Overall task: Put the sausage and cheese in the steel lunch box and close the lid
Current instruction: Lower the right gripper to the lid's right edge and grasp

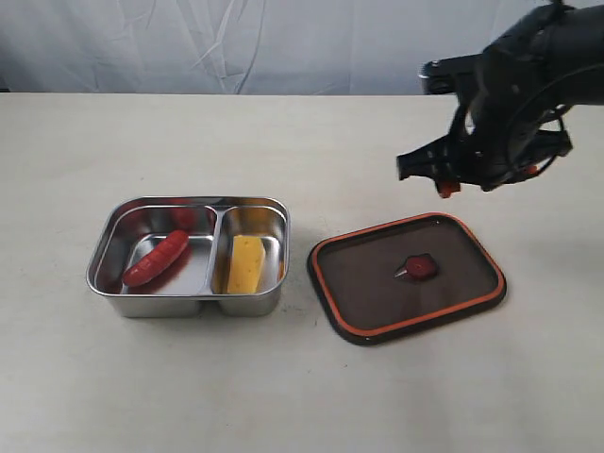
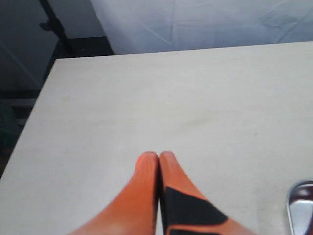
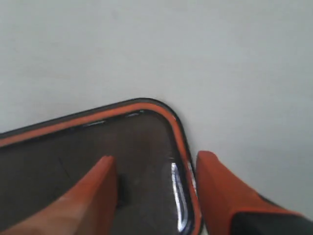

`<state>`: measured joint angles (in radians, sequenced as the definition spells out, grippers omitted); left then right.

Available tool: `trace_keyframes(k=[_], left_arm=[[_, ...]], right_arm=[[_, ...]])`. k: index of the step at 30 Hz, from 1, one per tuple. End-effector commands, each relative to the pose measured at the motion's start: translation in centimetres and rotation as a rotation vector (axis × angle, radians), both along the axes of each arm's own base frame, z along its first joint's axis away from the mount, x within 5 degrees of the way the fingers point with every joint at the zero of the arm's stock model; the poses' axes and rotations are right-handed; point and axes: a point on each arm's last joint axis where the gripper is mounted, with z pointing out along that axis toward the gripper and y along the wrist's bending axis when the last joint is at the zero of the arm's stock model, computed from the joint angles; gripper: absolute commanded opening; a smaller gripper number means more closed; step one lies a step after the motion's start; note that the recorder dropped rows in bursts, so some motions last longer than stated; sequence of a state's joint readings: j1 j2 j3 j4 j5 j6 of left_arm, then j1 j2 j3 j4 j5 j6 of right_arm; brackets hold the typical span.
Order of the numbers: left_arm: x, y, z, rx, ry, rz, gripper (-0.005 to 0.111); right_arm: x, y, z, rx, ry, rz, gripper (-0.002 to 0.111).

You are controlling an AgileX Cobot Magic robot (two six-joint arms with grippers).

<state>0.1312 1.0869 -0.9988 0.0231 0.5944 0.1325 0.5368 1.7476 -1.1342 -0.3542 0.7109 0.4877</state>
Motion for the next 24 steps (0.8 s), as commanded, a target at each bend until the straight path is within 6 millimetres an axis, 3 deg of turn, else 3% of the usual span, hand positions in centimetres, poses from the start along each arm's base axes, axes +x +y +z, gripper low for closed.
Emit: trace_keyframes(k=[1, 6, 17, 24], left_arm=[[-0.1, -1.6, 0.1, -0.043, 0.002, -0.192, 0.000], [-0.4, -3.5, 0.3, -0.083, -0.008, -0.425, 0.000], [-0.5, -3.8, 0.2, -0.099, 0.008, -0.446, 0.000], [-0.5, -3.8, 0.2, -0.099, 0.008, -0.446, 0.000]], right_arm=[[1.0, -3.1, -0.2, 0.058, 0.085, 0.038, 0.048], [1.7, -4.7, -1.2, 0.088, 0.145, 0.042, 0.048], [2.3, -5.3, -7.3, 0.031, 0.332, 0.033, 0.048], [2.4, -5.3, -9.3, 0.012, 0.379, 0.033, 0.046]])
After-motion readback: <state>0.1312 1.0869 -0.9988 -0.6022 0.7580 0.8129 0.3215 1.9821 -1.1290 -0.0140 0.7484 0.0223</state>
